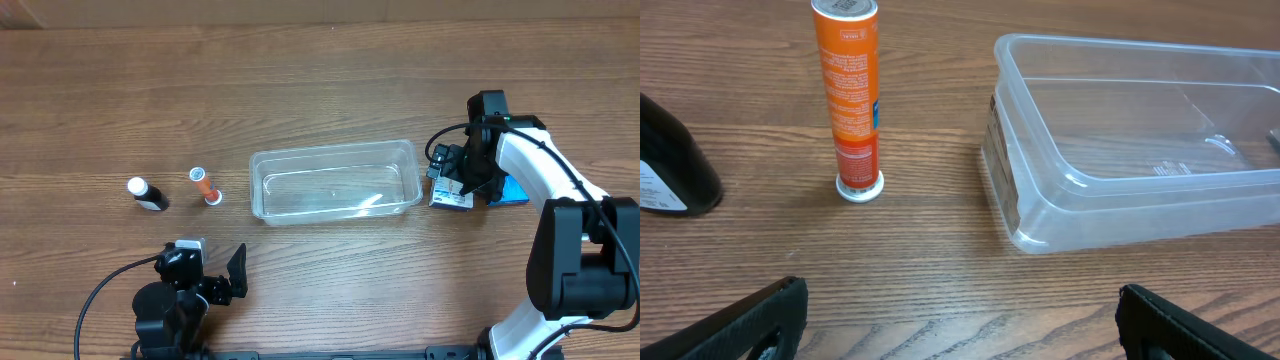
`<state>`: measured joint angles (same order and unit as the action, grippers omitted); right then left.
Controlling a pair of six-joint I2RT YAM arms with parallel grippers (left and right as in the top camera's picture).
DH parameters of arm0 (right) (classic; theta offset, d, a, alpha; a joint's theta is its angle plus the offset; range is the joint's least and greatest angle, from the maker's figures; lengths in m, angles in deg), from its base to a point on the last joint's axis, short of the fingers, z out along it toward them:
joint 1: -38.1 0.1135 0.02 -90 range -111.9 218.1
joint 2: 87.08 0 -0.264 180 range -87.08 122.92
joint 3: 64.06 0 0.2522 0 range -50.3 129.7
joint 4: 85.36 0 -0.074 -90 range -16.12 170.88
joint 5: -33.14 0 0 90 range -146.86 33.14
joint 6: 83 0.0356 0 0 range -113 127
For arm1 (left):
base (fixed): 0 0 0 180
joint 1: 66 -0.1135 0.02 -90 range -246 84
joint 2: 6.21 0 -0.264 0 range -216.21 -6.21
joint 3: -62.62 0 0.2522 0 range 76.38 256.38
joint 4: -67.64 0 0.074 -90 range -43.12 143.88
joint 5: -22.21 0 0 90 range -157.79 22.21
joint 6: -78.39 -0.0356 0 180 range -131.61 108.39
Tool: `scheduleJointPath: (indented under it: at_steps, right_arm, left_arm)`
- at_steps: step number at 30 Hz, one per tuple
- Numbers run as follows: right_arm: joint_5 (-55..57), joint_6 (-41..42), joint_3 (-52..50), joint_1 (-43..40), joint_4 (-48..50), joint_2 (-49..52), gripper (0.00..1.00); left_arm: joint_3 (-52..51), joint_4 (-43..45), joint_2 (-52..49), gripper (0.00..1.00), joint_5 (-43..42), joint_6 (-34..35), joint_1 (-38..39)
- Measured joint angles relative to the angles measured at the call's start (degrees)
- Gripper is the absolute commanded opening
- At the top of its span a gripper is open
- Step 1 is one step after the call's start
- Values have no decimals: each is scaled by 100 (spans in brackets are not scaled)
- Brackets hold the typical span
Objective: Pack container
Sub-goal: 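Reach the right gripper to the white box and grasp it, then carry the white box into the container's right end and release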
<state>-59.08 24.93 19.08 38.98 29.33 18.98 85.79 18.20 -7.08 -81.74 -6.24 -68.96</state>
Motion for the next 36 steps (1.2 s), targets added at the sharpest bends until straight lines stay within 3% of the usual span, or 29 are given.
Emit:
scheduleJointPath:
  at_steps: [2,6,14,20,25,29,36]
  right_arm:
    - [-15,-2,-39,0,17,0,84]
    - [-37,-13,-46,2,35,0,79]
    - [133,166,22,114,-264,0,59]
    - [219,181,1123,114,-1513,-105,56]
    - [227,168,1805,409,-1950,-1320,57]
    - [111,190,1836,1679,-2135,-1840,57]
    - [146,527,1440,3016,-1355,-1467,58]
  left_arm:
    - [0,0,0,100,0,0,0]
    - [0,0,0,100,0,0,0]
    - [0,0,2,100,0,0,0]
    - [0,2,0,100,0,0,0]
    - [0,2,0,100,0,0,0]
    - [0,0,2,100,2,0,0]
    - [0,2,2,100,0,0,0]
